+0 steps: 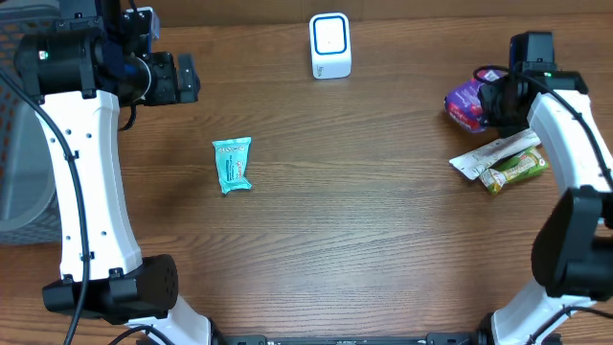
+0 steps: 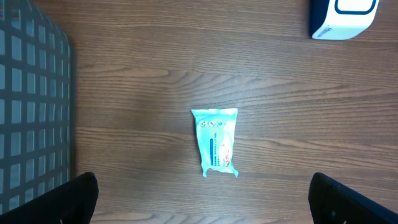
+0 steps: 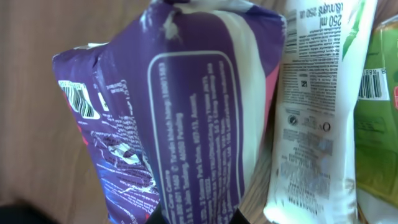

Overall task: Scan the item barcode
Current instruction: 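Carry the pouch to the right side and drop it on the pile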

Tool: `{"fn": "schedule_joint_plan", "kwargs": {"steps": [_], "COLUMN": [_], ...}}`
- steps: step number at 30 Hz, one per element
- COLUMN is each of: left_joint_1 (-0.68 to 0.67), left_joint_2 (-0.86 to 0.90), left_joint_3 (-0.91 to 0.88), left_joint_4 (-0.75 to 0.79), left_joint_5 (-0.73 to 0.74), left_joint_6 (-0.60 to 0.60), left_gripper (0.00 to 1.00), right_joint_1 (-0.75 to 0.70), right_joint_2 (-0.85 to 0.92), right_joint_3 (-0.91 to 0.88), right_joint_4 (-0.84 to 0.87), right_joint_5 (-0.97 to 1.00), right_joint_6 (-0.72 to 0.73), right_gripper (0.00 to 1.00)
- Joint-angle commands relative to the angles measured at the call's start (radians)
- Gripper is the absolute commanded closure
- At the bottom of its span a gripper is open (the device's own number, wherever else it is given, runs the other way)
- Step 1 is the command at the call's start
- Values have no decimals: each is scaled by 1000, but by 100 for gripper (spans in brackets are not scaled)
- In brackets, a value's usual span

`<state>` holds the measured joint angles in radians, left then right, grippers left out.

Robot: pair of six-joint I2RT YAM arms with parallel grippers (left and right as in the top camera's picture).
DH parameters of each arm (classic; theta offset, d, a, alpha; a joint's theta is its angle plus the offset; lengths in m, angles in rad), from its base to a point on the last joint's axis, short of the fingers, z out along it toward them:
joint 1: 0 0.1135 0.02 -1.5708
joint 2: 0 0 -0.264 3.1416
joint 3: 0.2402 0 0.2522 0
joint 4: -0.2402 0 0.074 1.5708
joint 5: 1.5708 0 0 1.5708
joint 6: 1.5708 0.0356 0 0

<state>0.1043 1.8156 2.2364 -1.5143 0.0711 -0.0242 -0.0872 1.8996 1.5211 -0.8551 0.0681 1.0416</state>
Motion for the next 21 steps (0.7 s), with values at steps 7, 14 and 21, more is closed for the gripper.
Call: {"fn": "schedule_joint_plan", "kwargs": {"steps": [7, 14, 21], "left_joint_1": [-5, -5, -5], "left_joint_2": [8, 8, 8], "left_joint_3": [4, 4, 4], "left_joint_4": [1, 1, 1], "left_joint_5": [0, 0, 0], "left_joint_6": [-6, -6, -6], "left_gripper": [0, 1, 0], "right_joint_1": [-10, -10, -10], "right_joint_2": [41, 45, 43], "right_joint_3": [-30, -30, -29], "right_joint_4": [24, 0, -132], "right_joint_5": [131, 205, 282], "right_joint_6": [40, 31, 27], "right_gripper": [86, 78, 55]}}
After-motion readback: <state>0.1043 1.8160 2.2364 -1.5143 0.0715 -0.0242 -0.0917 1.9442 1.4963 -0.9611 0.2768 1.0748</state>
